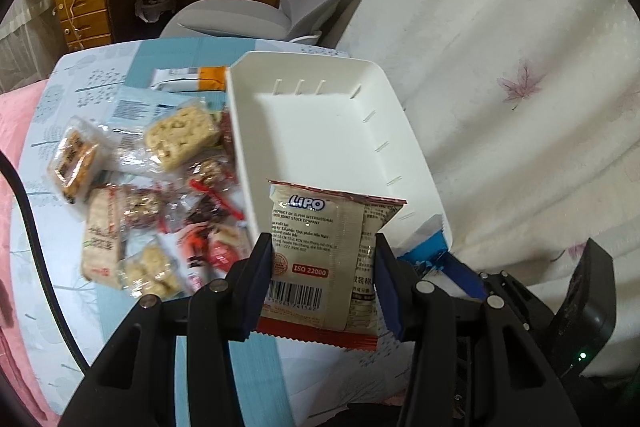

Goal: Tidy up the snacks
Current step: 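Carry the LIPO pack and blue candy into the white tray and release both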

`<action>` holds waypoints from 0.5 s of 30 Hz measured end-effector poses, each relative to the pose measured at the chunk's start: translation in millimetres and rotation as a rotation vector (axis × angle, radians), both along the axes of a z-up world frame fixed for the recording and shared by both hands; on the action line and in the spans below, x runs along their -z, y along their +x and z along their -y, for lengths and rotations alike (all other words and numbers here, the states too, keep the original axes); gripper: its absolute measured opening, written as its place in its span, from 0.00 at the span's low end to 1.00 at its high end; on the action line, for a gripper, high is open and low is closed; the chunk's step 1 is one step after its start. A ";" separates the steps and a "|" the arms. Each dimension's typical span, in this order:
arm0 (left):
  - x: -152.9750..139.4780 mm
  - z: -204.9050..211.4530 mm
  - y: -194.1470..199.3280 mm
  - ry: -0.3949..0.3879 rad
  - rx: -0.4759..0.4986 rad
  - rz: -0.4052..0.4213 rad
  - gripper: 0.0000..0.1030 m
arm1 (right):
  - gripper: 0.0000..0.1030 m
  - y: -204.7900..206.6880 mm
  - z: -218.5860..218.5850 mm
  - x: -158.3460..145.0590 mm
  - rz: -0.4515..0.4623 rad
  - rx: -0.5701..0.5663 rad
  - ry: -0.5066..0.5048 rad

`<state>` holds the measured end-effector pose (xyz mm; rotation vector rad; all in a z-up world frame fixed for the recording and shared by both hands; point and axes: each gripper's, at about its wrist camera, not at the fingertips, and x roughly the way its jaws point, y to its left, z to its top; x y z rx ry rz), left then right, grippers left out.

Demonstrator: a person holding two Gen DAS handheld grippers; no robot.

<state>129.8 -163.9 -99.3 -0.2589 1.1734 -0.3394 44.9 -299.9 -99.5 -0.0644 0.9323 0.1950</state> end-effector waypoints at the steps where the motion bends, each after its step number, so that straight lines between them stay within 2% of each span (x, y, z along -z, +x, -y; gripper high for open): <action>1: 1.1 5.1 2.0 -0.002 0.001 0.000 0.45 | 0.39 1.9 5.8 2.8 -0.013 0.008 0.010; 11: 5.3 43.0 13.6 -0.011 0.022 0.009 0.45 | 0.41 22.4 59.2 26.2 -0.125 0.149 0.079; 12: 5.0 45.0 14.2 -0.002 0.018 0.014 0.48 | 0.41 23.5 62.3 28.0 -0.132 0.156 0.085; 13: 4.9 45.4 14.3 0.001 0.016 0.018 0.56 | 0.42 24.6 64.8 29.2 -0.137 0.164 0.091; 15: 4.4 45.7 14.9 -0.004 0.008 0.027 0.71 | 0.51 27.4 68.4 32.5 -0.149 0.170 0.104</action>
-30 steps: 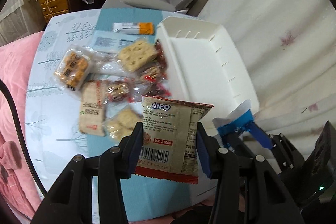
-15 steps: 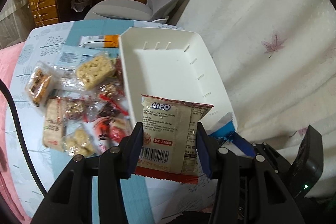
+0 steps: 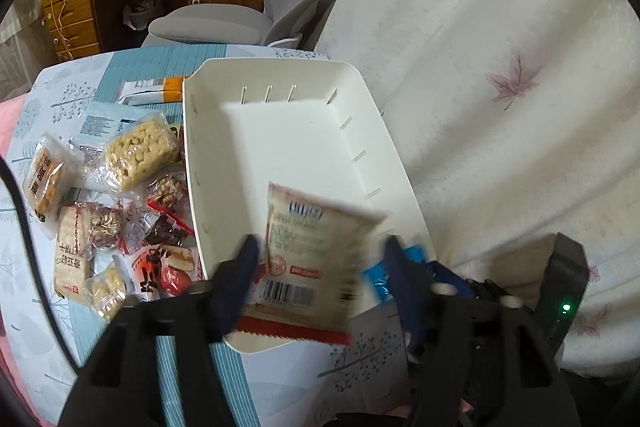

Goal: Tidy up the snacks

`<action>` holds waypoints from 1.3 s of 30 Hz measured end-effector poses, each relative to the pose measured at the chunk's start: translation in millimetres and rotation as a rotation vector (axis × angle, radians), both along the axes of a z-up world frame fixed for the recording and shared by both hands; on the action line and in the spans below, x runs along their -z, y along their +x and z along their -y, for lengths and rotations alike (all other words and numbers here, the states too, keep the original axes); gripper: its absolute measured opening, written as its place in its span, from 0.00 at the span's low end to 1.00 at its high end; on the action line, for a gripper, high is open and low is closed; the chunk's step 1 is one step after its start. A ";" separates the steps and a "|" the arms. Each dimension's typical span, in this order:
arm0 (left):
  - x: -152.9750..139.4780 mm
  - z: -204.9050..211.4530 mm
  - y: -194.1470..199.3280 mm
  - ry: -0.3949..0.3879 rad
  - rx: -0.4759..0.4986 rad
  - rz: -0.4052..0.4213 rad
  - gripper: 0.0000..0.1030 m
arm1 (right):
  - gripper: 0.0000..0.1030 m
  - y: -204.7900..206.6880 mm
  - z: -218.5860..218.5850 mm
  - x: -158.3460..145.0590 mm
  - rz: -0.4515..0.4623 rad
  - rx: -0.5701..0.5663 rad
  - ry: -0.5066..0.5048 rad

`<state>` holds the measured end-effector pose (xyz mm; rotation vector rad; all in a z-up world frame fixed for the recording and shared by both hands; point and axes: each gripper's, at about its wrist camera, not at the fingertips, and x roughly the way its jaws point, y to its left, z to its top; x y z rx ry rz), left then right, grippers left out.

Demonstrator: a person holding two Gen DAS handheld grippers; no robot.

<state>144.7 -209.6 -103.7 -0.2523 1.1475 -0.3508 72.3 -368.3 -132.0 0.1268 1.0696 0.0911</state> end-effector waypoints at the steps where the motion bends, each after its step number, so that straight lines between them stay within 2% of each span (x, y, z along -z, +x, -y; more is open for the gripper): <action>1: -0.1 -1.1 0.5 -0.004 -0.004 0.003 0.73 | 0.53 1.6 1.4 2.8 -0.014 0.002 0.009; 8: 5.7 -9.8 2.0 0.027 -0.044 -0.019 0.73 | 0.62 2.8 0.4 10.6 -0.050 0.000 0.060; 12: 9.8 -19.4 -2.4 0.032 -0.057 -0.026 0.73 | 0.63 4.3 -0.5 12.1 -0.059 -0.002 0.074; 24: 31.7 -68.2 -34.8 0.065 -0.070 -0.067 0.73 | 0.71 -4.7 -27.8 19.6 -0.126 0.022 0.121; 31: 41.7 -111.5 -53.8 0.092 -0.064 -0.095 0.73 | 0.76 -17.6 -52.0 17.7 -0.164 0.097 0.162; 33: 43.2 -123.7 -58.4 0.104 -0.053 -0.094 0.73 | 0.79 -21.0 -56.9 16.4 -0.172 0.123 0.181; 39: 46.2 -153.2 -68.9 0.138 0.001 -0.079 0.73 | 0.80 -35.5 -76.3 14.8 -0.212 0.234 0.257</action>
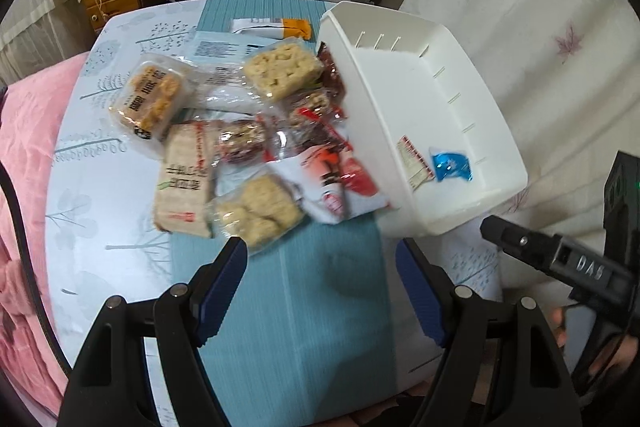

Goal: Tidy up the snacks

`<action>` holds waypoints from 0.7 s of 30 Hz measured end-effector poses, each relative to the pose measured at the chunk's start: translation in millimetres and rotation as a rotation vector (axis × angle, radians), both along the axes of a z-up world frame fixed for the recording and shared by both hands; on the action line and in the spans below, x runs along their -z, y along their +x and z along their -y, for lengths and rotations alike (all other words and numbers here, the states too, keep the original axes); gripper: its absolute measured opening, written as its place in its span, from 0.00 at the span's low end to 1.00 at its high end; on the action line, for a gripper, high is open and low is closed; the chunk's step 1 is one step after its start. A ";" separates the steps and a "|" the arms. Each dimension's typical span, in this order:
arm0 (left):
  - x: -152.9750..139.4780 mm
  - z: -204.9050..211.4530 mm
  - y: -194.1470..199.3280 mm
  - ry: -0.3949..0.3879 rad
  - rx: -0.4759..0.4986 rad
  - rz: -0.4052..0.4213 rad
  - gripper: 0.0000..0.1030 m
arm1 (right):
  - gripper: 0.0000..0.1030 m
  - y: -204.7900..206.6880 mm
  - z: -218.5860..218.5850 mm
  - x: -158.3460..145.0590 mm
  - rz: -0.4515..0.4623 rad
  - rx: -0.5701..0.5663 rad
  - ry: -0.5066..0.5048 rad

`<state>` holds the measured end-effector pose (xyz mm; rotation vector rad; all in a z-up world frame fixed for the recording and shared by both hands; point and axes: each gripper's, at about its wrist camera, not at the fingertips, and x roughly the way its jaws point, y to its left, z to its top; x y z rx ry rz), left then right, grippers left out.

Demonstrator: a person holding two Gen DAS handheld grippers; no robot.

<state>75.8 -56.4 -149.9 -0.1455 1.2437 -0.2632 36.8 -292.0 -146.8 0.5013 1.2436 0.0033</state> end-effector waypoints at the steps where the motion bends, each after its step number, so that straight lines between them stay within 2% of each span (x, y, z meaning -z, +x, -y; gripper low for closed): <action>1: 0.5 -4.0 -0.8 0.003 0.010 0.002 0.73 | 0.80 -2.2 -3.3 0.7 -0.015 0.019 0.013; 11: 12.8 -42.3 -4.6 0.054 0.136 0.018 0.74 | 0.84 -21.7 -34.7 11.9 -0.109 0.218 0.217; 21: 29.7 -55.7 0.9 0.094 0.299 0.054 0.81 | 0.85 -24.8 -58.1 38.7 -0.179 0.460 0.440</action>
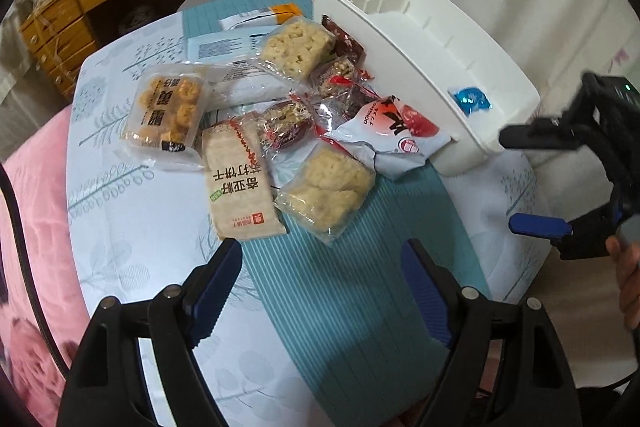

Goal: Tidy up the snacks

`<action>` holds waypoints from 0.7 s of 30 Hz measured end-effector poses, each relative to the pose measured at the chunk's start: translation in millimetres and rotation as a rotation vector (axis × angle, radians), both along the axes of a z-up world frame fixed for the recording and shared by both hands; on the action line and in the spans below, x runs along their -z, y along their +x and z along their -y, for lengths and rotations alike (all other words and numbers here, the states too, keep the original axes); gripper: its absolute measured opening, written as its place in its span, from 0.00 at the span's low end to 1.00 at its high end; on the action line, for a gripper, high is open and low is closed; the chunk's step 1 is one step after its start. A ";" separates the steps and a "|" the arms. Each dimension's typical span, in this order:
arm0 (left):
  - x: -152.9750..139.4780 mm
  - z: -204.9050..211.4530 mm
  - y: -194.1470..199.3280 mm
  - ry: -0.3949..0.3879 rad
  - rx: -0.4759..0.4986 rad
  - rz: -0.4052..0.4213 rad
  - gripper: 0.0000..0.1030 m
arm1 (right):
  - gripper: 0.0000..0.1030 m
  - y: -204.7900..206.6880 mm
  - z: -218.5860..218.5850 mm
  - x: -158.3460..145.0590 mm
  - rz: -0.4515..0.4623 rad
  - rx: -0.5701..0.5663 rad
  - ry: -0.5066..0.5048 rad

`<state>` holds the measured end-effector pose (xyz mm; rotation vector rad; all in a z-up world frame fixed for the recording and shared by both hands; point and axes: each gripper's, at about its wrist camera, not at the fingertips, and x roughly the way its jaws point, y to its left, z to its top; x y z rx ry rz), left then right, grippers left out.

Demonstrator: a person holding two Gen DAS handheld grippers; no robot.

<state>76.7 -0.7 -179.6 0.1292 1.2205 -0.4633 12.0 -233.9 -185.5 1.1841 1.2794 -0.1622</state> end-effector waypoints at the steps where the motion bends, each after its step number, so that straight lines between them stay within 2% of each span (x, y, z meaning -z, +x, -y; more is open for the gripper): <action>1: 2.1 0.9 1.2 0.008 0.019 0.004 0.83 | 0.85 0.0 -2.2 3.6 -0.010 0.025 0.021; 7: 14.5 8.7 8.1 0.043 0.093 0.010 0.85 | 0.85 -1.9 -15.2 21.8 -0.061 0.174 0.101; 13: 27.1 19.6 14.6 0.061 0.160 0.032 0.85 | 0.85 5.4 -23.1 35.0 -0.082 0.294 0.133; 17: 37.4 28.4 18.8 0.083 0.221 0.050 0.85 | 0.85 14.9 -24.8 43.7 -0.103 0.335 0.136; 21: 48.2 35.7 23.9 0.076 0.277 0.048 0.85 | 0.85 31.0 -26.8 51.6 -0.119 0.322 0.131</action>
